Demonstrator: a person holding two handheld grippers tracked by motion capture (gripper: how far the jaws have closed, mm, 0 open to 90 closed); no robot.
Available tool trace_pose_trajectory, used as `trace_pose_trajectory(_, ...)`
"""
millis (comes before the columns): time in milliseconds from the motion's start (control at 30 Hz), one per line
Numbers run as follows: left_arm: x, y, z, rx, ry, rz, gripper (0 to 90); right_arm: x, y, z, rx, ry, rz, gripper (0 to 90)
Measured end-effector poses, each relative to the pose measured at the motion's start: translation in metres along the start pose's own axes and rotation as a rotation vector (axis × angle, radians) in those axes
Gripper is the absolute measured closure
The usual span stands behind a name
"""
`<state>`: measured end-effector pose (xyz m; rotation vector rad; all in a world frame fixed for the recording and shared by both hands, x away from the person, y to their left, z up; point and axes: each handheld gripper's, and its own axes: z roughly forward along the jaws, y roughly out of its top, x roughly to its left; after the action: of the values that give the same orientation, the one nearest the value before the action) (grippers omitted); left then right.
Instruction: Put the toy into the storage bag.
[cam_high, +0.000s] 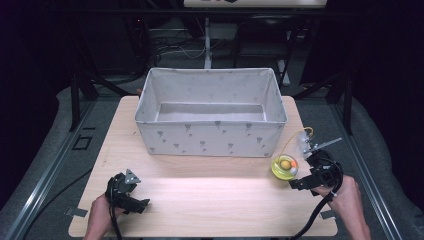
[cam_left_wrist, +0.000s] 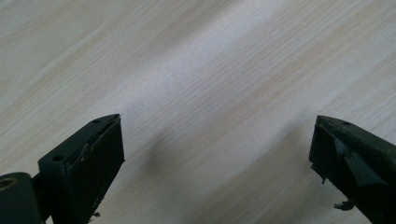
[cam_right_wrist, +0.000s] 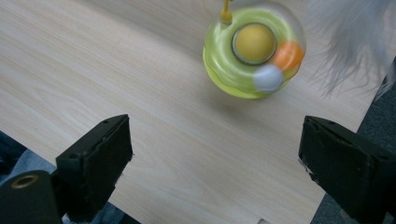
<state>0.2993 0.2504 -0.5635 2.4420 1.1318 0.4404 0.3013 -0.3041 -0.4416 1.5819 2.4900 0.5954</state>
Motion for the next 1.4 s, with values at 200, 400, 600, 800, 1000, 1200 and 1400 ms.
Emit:
trace_pose_trajectory(200,0.000,0.000,0.000,-0.003,0.003,-0.001,3.3,-0.002,0.007,-0.004,0.008,0.001,-0.005,8.1)
trace_pose_trajectory(400,0.000,0.000,0.000,-0.004,0.003,-0.001,3.3,-0.004,0.016,-0.010,0.031,-0.008,-0.019,8.1)
trace_pose_trajectory(600,0.001,0.000,-0.001,-0.010,0.000,-0.006,3.3,-0.009,0.026,-0.020,0.035,-0.012,-0.016,7.7)
trace_pose_trajectory(800,0.000,0.000,0.000,-0.005,-0.001,-0.003,3.3,-0.015,0.036,-0.031,0.037,-0.020,-0.016,7.4)
trace_pose_trajectory(1000,0.000,0.000,0.000,-0.005,-0.001,-0.004,3.3,-0.020,0.050,-0.044,0.036,-0.041,-0.028,6.9)
trace_pose_trajectory(1200,0.000,0.000,0.001,-0.003,-0.005,-0.005,3.4,-0.021,0.073,-0.059,0.028,-0.066,-0.065,6.6)
trace_pose_trajectory(1400,0.000,0.000,0.000,-0.006,-0.003,-0.003,3.3,-0.021,0.090,-0.068,0.014,-0.067,-0.073,6.4)
